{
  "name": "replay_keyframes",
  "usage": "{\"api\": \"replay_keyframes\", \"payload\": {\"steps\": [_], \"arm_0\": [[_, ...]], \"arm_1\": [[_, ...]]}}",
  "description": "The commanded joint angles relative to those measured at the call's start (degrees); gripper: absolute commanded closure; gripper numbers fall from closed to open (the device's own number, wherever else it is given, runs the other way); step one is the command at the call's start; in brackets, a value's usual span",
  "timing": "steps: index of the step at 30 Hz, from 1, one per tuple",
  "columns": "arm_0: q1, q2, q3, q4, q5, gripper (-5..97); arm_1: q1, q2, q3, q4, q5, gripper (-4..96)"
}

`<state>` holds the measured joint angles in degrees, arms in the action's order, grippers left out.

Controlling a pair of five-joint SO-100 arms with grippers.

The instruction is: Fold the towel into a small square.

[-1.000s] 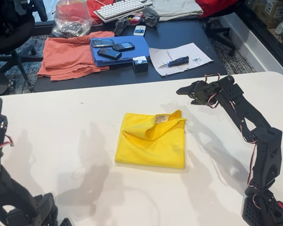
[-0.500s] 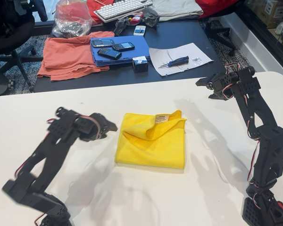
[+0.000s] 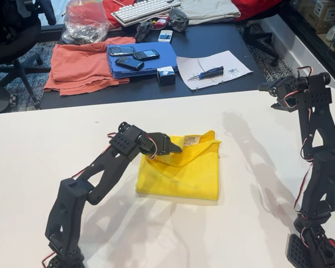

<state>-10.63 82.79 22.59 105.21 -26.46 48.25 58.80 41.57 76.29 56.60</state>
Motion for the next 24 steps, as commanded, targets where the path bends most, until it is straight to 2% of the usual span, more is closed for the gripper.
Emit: {"api": "replay_keyframes", "payload": {"steps": [1,5,12,16,21,24], "arm_0": [[0.5,2.1,-1.1,1.8,-0.1,64],[0.8,2.5,-1.1,1.8,-0.2,64],[0.2,5.0,-1.0,1.8,0.2,64],[0.2,7.3,3.8,1.8,0.0,64],[0.2,12.2,13.1,1.8,0.1,64],[0.2,14.9,17.2,1.7,0.0,64]], "arm_1": [[0.3,-1.2,-5.4,1.3,2.7,63.5],[0.3,-9.5,-12.0,2.7,7.4,66.8],[-0.6,-20.2,-22.6,-1.5,11.2,74.0],[-1.5,-23.6,-27.2,-4.8,11.9,80.0],[-2.1,-24.0,-30.8,-7.6,12.0,93.2],[-2.1,-23.7,-31.3,-7.4,11.8,93.5]]}}
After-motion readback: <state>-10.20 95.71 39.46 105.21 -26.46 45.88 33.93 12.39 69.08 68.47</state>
